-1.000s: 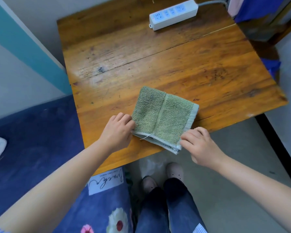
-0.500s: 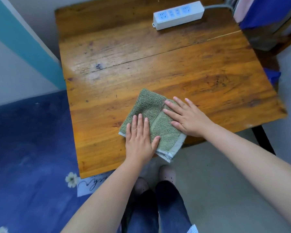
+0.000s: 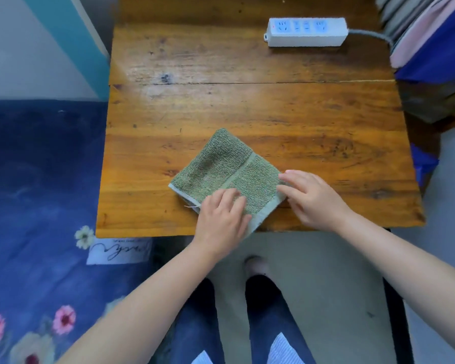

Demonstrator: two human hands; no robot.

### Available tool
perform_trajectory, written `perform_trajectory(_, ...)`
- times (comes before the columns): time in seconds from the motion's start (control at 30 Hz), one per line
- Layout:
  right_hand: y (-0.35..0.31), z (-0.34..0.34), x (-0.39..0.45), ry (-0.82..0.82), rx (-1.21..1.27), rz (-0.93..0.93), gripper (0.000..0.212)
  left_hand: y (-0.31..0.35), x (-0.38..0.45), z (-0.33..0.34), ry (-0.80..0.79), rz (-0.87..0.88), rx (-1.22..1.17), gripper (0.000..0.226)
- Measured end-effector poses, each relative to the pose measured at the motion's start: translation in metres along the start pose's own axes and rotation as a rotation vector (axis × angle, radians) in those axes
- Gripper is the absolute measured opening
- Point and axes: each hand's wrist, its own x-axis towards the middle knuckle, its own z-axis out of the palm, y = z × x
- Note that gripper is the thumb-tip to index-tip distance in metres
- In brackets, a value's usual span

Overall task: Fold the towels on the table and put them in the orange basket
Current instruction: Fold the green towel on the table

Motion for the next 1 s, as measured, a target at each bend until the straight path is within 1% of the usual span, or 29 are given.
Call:
perform_trajectory(0.03,0.002,0.000,0.003,0.007,0.009,-0.095,0.034,0.011,-0.003,0.000,-0.016,0.001,-0.021,0.033)
perform_trajectory(0.07,0.007,0.000,0.004,-0.002,0.016,-0.194,0.031,0.025,-0.006,0.000,-0.082,-0.026,-0.019,0.036)
perform_trajectory(0.1,0.011,0.001,0.006,-0.022,0.006,-0.286,0.030,0.036,-0.009,-0.001,-0.184,-0.065,-0.003,0.043)
perform_trajectory(0.13,0.016,0.001,0.008,-0.049,-0.010,-0.362,0.033,0.046,-0.012,-0.001,-0.296,-0.114,0.023,0.048)
perform_trajectory(0.17,0.020,0.002,0.011,-0.074,-0.025,-0.419,0.040,0.052,-0.014,0.001,-0.350,-0.164,0.051,0.050)
perform_trajectory(0.2,0.025,0.002,0.013,-0.106,-0.046,-0.454,0.046,0.056,-0.017,0.006,-0.359,-0.204,0.091,0.048)
perform_trajectory(0.27,0.033,0.004,0.019,-0.169,-0.117,-0.516,0.050,0.060,-0.020,0.013,-0.299,-0.265,0.164,0.043)
perform_trajectory(0.37,0.041,0.008,0.028,-0.138,-0.151,-0.612,0.029,0.062,-0.020,0.020,-0.254,-0.288,0.247,0.030)
perform_trajectory(0.43,0.044,0.010,0.035,-0.084,-0.150,-0.667,0.032,0.063,-0.018,0.024,-0.223,-0.296,0.306,0.022)
perform_trajectory(0.53,0.046,0.013,0.040,-0.001,-0.136,-0.715,0.029,0.064,-0.016,0.028,-0.218,-0.318,0.303,0.016)
perform_trajectory(0.63,0.045,0.018,0.041,0.089,-0.080,-0.723,0.046,0.064,-0.017,0.024,-0.225,-0.345,0.285,0.012)
perform_trajectory(0.67,0.044,0.019,0.041,0.106,-0.070,-0.712,0.043,0.064,-0.016,0.022,-0.238,-0.353,0.272,0.018)
perform_trajectory(0.7,0.042,0.019,0.041,0.114,-0.061,-0.704,0.033,0.063,-0.017,0.017,-0.259,-0.366,0.267,0.023)
perform_trajectory(0.73,0.039,0.018,0.041,0.110,-0.047,-0.698,0.022,0.062,-0.015,0.013,-0.270,-0.370,0.278,0.023)
perform_trajectory(0.77,0.034,0.014,0.040,0.091,-0.024,-0.697,0.020,0.061,-0.017,0.008,-0.261,-0.368,0.292,0.018)
perform_trajectory(0.8,0.030,0.011,0.039,0.061,-0.001,-0.695,0.029,0.060,-0.018,0.002,-0.257,-0.375,0.293,0.013)
perform_trajectory(0.83,0.025,0.007,0.037,0.023,0.014,-0.684,0.038,0.057,-0.022,-0.003,-0.246,-0.387,0.279,0.016)
perform_trajectory(0.9,0.012,0.000,0.030,-0.033,0.042,-0.656,0.048,0.054,-0.033,-0.015,-0.255,-0.443,0.199,0.031)
perform_trajectory(0.93,-0.001,-0.005,0.027,-0.042,0.070,-0.660,0.048,0.053,-0.047,-0.027,-0.235,-0.496,0.167,0.038)
perform_trajectory(1.0,-0.022,-0.014,0.024,-0.042,0.154,-0.628,0.038,0.046,-0.068,-0.041,-0.233,-0.576,0.084,0.048)
